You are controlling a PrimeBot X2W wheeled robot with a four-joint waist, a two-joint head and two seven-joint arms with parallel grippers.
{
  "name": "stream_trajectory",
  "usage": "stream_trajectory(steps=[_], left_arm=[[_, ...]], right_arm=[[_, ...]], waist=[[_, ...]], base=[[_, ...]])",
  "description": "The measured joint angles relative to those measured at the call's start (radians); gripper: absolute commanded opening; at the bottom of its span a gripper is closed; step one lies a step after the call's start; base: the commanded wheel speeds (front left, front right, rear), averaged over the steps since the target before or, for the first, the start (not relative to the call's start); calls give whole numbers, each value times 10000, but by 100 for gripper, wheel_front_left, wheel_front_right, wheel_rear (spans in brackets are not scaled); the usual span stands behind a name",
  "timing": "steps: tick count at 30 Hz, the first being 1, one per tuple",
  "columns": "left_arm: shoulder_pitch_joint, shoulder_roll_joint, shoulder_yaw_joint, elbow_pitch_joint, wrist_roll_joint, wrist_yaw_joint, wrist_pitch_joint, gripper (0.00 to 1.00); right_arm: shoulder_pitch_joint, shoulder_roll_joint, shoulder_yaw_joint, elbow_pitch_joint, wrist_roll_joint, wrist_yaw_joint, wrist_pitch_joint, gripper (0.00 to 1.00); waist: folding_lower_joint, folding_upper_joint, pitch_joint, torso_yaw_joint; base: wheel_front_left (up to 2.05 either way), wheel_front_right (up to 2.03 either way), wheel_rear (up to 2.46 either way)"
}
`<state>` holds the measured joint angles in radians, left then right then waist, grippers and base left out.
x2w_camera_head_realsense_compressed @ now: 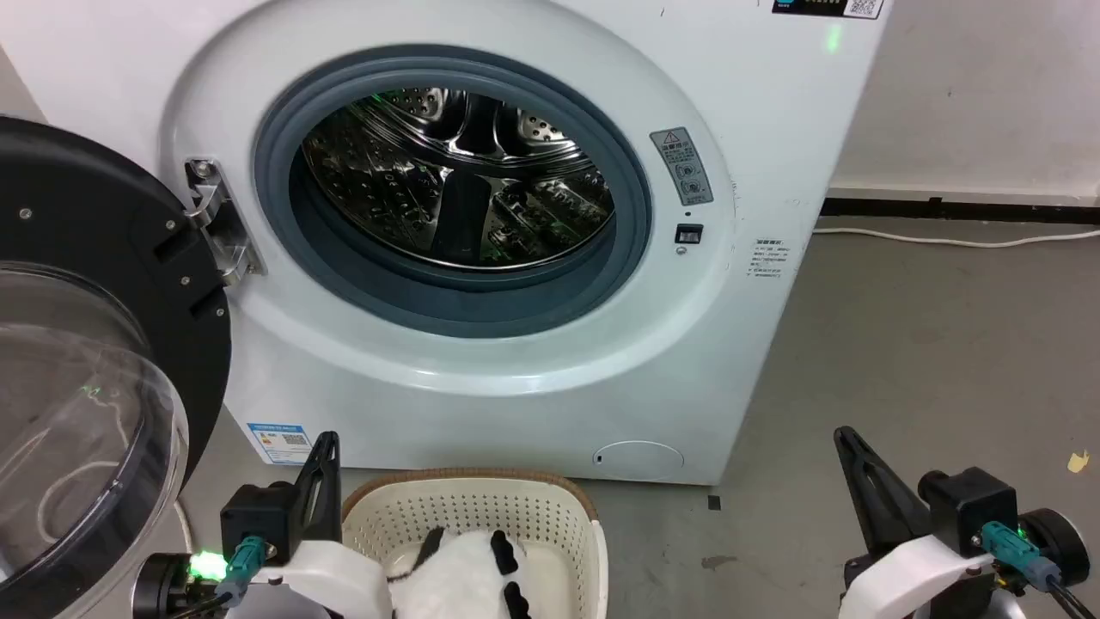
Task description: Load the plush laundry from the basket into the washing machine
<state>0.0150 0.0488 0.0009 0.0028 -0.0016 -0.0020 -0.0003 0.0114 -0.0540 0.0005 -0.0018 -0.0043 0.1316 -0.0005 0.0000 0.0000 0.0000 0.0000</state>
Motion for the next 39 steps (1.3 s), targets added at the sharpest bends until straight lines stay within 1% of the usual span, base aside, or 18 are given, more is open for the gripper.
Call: stream_trajectory(steps=[39], left_arm=[[0,0,4,0,0,0,0,0]], right_arm=[[0,0,4,0,0,0,0,0]], waist=[[0,0,0,0]], base=[[0,0,0]])
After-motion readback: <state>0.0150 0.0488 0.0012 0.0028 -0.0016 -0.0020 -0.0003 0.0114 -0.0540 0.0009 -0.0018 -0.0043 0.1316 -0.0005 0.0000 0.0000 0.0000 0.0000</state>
